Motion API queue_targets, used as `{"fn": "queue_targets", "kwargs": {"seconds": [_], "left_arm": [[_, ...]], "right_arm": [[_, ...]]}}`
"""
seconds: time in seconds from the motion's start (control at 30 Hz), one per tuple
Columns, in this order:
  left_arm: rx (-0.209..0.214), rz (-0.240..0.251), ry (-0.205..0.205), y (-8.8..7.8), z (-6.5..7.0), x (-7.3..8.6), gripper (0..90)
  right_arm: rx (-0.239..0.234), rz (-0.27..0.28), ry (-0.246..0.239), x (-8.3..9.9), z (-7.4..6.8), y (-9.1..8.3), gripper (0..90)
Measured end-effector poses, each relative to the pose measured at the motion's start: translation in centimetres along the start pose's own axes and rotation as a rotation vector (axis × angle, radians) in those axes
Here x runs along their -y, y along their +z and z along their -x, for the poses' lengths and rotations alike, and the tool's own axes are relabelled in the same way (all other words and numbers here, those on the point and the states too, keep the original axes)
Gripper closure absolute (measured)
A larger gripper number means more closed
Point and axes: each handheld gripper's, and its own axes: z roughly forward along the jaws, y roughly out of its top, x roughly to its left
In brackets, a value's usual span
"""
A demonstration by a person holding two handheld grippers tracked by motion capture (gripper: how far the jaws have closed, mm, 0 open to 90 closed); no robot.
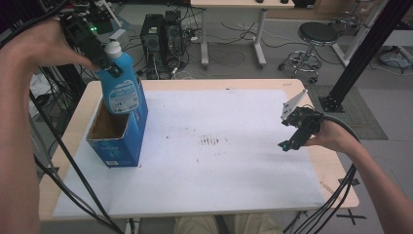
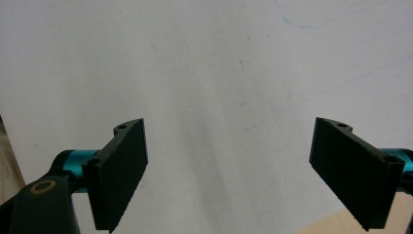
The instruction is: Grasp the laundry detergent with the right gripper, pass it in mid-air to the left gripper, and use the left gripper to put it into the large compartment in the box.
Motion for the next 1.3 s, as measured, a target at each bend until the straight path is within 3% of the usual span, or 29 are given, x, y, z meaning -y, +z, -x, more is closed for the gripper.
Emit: {"fn": "queue_targets", "kwargs": {"seconds": [0.6,0.83,1.3], "left_arm": [[0.002,-0.035,-0.047,1.4,-1.7,2.7,37.4],[0.019,-0.056,-0.053,3.6,-2.2,4.1,37.4],[0.064,-0.099,-0.028,10.0,-2.1,6.4,37.3]], "right_arm": [[0.003,-0.008,-0.002,0.0,0.0,0.5,13.3],[-0.003,-0.019,-0.005,-0.1,-0.2,1.0,13.3],[-0.006,-0.03,-0.007,-0.3,-0.6,1.6,13.3]]}}
